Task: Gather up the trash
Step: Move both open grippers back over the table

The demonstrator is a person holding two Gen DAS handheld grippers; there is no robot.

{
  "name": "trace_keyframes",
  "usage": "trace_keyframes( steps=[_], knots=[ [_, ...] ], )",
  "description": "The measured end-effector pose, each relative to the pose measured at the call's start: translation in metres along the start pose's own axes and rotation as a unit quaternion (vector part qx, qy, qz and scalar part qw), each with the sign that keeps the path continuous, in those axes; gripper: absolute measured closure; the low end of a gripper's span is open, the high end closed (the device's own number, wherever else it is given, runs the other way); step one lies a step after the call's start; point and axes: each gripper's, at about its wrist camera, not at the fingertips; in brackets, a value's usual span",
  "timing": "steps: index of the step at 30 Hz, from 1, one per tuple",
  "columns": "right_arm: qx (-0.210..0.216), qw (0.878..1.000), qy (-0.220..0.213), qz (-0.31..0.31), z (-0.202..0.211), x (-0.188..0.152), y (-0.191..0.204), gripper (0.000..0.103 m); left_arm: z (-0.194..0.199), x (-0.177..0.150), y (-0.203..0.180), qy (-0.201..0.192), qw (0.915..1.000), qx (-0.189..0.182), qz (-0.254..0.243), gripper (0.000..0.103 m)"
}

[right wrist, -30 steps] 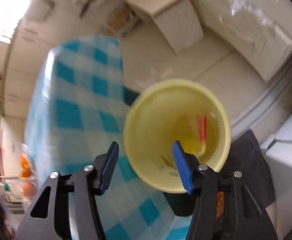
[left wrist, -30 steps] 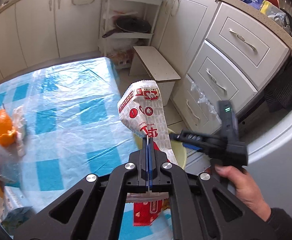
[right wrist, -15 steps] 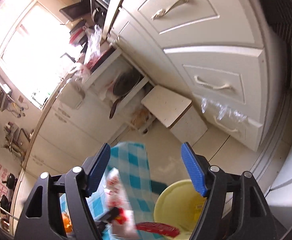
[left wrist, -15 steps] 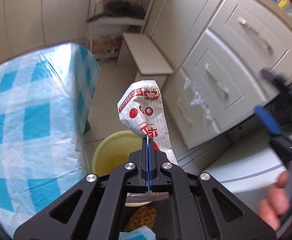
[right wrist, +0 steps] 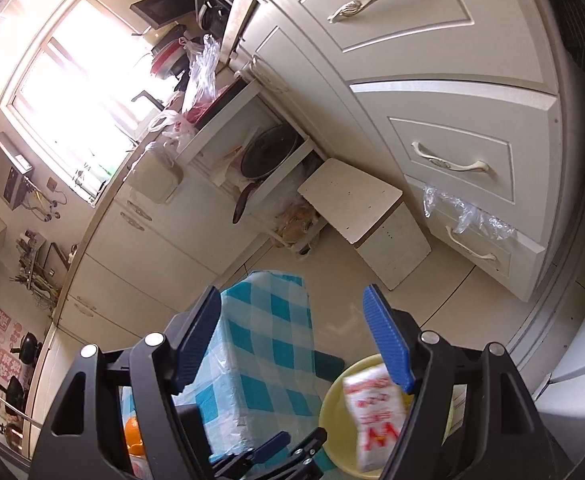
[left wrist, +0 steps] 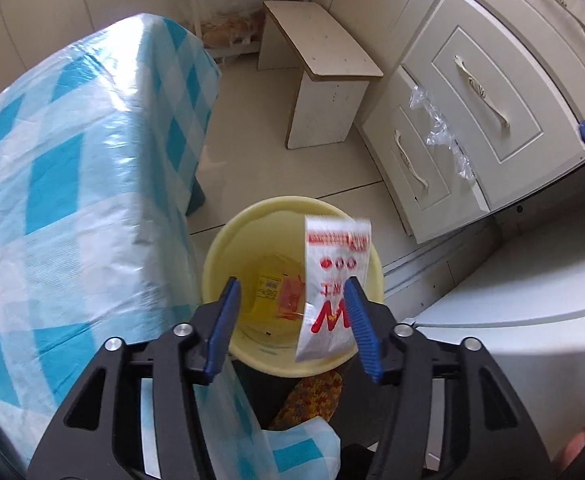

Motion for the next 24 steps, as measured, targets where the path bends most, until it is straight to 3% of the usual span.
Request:
trace_keyframes(
  steps=[8, 12, 16, 18, 21, 23, 24],
  knots=[
    [0.021, 0.999, 0.006, 0.043, 0.002, -0.017, 0.035, 0.03, 0.094, -0.064, 0.016, -0.078, 0.9957, 0.025, -0.041, 0.03],
    [0.039, 0.995, 0.024, 0.085, 0.001, -0.037, 0.062, 0.029, 0.15, -0.111, 0.053, -0.122, 0.9899, 0.063, -0.034, 0.029],
    [0.059, 0.987, 0.046, 0.14, 0.001, -0.063, 0.095, 0.029, 0.214, -0.158, 0.103, -0.192, 0.9724, 0.132, 0.015, 0.028],
    [0.07, 0.981, 0.061, 0.169, 0.0, -0.078, 0.112, 0.029, 0.252, -0.179, 0.139, -0.232, 0.9531, 0.185, 0.057, 0.025],
    [0.104, 0.966, 0.103, 0.212, 0.0, -0.106, 0.141, 0.029, 0.295, -0.191, 0.199, -0.26, 0.9287, 0.231, 0.129, 0.022],
    [0.133, 0.952, 0.126, 0.245, 0.004, -0.127, 0.16, 0.029, 0.306, -0.192, 0.232, -0.249, 0.9245, 0.24, 0.162, 0.021],
    [0.149, 0.942, 0.138, 0.269, 0.007, -0.139, 0.171, 0.029, 0.308, -0.19, 0.25, -0.237, 0.9271, 0.234, 0.171, 0.021]
  ],
)
Point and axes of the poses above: each gripper's, at about its wrist camera, not at the fingertips, and z roughly against the way its jaws point, y to its left, x to its top, and after that the axes turned 11 degrees about -x, right-handed
